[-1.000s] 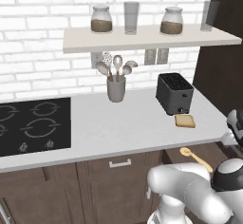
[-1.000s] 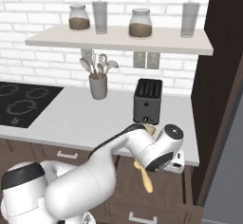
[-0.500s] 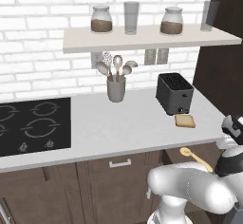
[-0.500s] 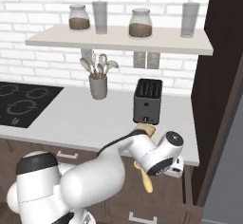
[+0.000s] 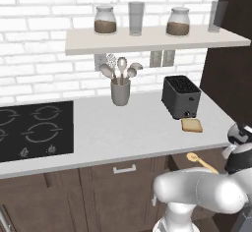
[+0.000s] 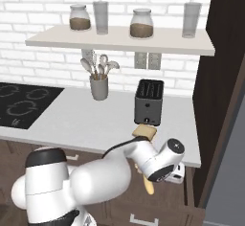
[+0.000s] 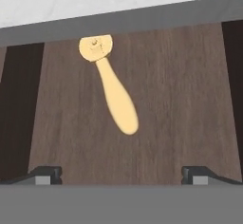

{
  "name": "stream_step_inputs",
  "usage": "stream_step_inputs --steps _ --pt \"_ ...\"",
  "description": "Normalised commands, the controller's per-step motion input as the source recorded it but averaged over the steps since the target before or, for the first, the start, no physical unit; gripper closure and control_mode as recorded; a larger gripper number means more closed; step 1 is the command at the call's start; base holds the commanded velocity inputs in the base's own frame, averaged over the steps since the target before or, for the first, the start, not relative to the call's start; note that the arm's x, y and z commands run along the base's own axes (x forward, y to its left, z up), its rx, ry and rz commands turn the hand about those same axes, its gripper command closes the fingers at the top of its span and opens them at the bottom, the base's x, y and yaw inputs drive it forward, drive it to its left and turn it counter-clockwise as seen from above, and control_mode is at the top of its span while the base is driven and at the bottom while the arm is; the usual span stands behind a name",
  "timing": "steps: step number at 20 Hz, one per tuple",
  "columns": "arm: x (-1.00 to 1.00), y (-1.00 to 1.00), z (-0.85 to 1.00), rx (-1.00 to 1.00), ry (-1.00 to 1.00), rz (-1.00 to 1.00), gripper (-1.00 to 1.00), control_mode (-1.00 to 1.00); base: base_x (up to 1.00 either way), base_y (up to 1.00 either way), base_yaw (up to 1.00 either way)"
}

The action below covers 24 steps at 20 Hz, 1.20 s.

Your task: Pick the pizza cutter from the drawer and place it on the counter.

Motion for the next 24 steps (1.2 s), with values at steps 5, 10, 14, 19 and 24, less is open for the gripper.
stream_step_inputs --steps 5,10,14,19,24 --pt "0.0 0.0 -0.36 0.0 0.09 0.01 -1.0 -1.0 0.0 0.0 0.0" --pt "-0.06 0.0 -0.47 0.0 0.14 0.03 -1.0 -1.0 0.0 0.0 0.0" --pt "-0.15 -0.01 -0.54 0.0 0.1 0.05 -1.0 -1.0 0.0 0.0 0.0" --pt "-0.42 -0.21 -0.52 0.0 0.1 0.08 -1.0 -1.0 0.0 0.0 0.0" --pt "-0.88 -0.4 -0.29 0.0 0.15 0.08 -1.0 -1.0 0.0 0.0 0.0"
